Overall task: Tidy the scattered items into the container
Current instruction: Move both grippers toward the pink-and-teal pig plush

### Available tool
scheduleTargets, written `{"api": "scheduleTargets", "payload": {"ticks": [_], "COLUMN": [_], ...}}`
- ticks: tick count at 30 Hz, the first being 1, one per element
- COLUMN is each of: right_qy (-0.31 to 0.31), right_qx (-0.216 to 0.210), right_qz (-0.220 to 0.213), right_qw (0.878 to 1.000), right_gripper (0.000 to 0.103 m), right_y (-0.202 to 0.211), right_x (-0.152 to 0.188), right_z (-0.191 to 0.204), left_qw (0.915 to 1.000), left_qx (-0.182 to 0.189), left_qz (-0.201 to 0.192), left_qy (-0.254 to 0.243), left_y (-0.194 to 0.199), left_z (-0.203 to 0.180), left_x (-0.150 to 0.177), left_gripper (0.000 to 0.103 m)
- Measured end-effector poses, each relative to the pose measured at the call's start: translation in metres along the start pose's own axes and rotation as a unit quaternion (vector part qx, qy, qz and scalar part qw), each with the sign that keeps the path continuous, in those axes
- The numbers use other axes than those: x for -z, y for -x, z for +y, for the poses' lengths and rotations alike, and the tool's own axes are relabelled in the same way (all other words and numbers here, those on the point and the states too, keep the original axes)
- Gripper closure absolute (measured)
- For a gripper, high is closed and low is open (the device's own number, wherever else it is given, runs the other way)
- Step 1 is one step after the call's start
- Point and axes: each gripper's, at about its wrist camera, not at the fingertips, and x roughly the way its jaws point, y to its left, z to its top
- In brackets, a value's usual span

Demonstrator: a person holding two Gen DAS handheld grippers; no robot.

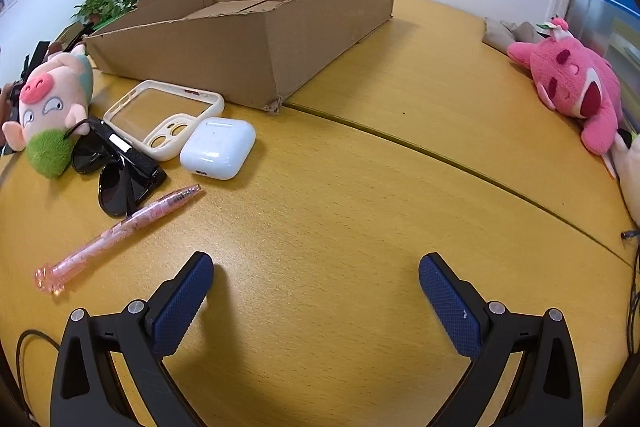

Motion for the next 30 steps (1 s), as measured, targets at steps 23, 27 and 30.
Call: {"api": "scheduleTargets", "payload": {"ticks": [23,27,30], "right_qy": [0.043,0.057,0.071], "right_qx": [-0.035,-0.09,-0.123], "right_qz": [-0.162,-0.153,-0.145], "right_qw": [0.985,0.983,0.979], "right_gripper": [0.0,0.0,0.0], "right_y": [0.091,0.072,0.059], "right_x": [-0.059,-0.062,-0.068], "right_z": [0.132,0.181,0.214], "left_qw": [0.9649,0.9643,0.9638], "left_qx": [0.251,0.251,0.253], "left_qz": [-0.044,-0.039,-0.032], "left_qy": [-0.063,-0.076,-0.079], "left_y": [0.079,0.081,0.082], "left_z": [-0.158,-0.163,-0.161], "left_x": [-0.005,-0.007,-0.009], "left_gripper": [0.0,0.002,0.006]}}
